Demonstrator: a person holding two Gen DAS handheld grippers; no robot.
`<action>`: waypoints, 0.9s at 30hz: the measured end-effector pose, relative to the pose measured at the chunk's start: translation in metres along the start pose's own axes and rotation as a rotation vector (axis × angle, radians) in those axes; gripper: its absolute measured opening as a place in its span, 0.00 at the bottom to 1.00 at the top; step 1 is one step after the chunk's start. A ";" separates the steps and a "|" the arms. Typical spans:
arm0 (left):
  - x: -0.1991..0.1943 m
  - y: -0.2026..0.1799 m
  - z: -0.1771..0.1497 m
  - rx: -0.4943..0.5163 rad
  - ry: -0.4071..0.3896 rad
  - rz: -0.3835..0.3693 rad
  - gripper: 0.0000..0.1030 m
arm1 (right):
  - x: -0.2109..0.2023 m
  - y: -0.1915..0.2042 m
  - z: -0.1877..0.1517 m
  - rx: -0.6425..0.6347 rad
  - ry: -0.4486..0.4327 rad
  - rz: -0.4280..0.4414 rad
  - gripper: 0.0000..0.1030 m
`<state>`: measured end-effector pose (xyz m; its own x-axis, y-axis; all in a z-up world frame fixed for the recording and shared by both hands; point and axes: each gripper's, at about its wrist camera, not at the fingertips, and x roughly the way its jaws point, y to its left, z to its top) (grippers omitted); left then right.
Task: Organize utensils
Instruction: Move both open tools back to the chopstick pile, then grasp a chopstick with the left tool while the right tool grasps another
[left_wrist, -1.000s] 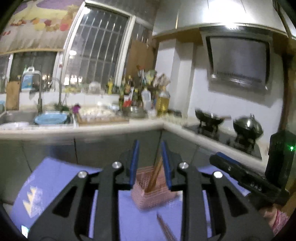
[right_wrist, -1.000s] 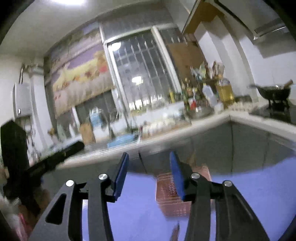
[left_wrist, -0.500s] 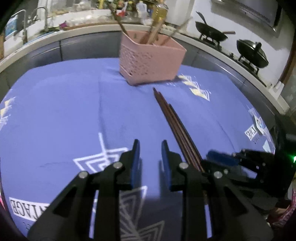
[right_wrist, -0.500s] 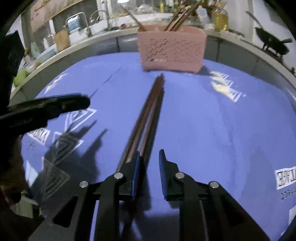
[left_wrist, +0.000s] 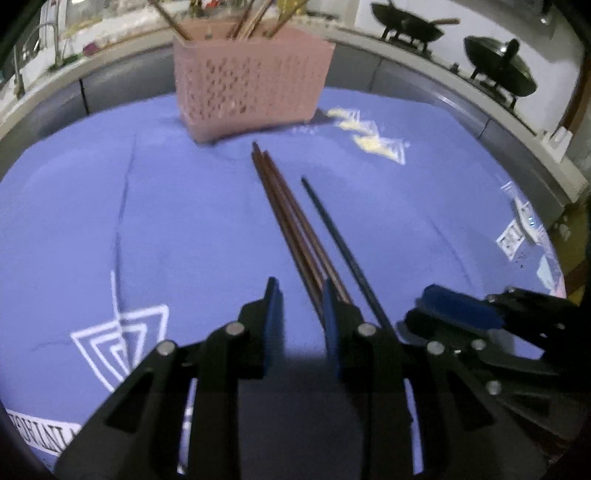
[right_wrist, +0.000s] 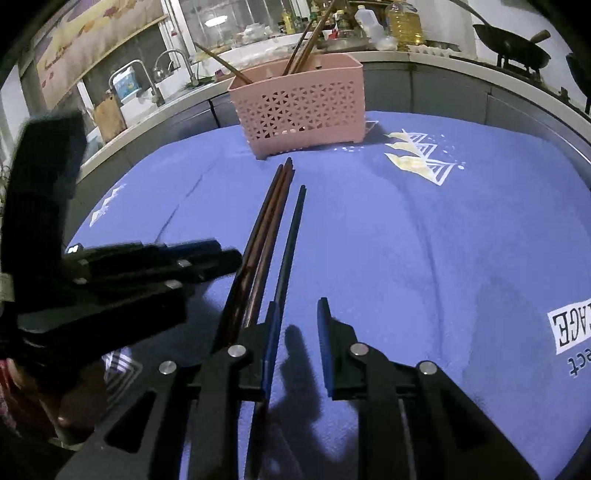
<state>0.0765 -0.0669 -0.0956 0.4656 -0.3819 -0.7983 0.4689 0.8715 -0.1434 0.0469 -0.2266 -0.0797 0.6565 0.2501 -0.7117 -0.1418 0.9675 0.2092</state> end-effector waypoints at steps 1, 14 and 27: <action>0.001 0.000 0.000 -0.010 -0.009 -0.002 0.23 | 0.001 -0.002 0.001 0.004 -0.002 0.003 0.21; 0.009 -0.022 0.002 0.036 -0.005 0.171 0.22 | 0.005 0.001 -0.002 0.001 -0.002 0.042 0.21; -0.022 0.030 -0.027 0.009 0.008 0.142 0.06 | 0.011 0.006 0.000 -0.060 0.010 -0.031 0.21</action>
<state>0.0599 -0.0239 -0.0978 0.5220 -0.2524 -0.8147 0.4053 0.9139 -0.0234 0.0532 -0.2183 -0.0868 0.6540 0.2200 -0.7238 -0.1656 0.9752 0.1468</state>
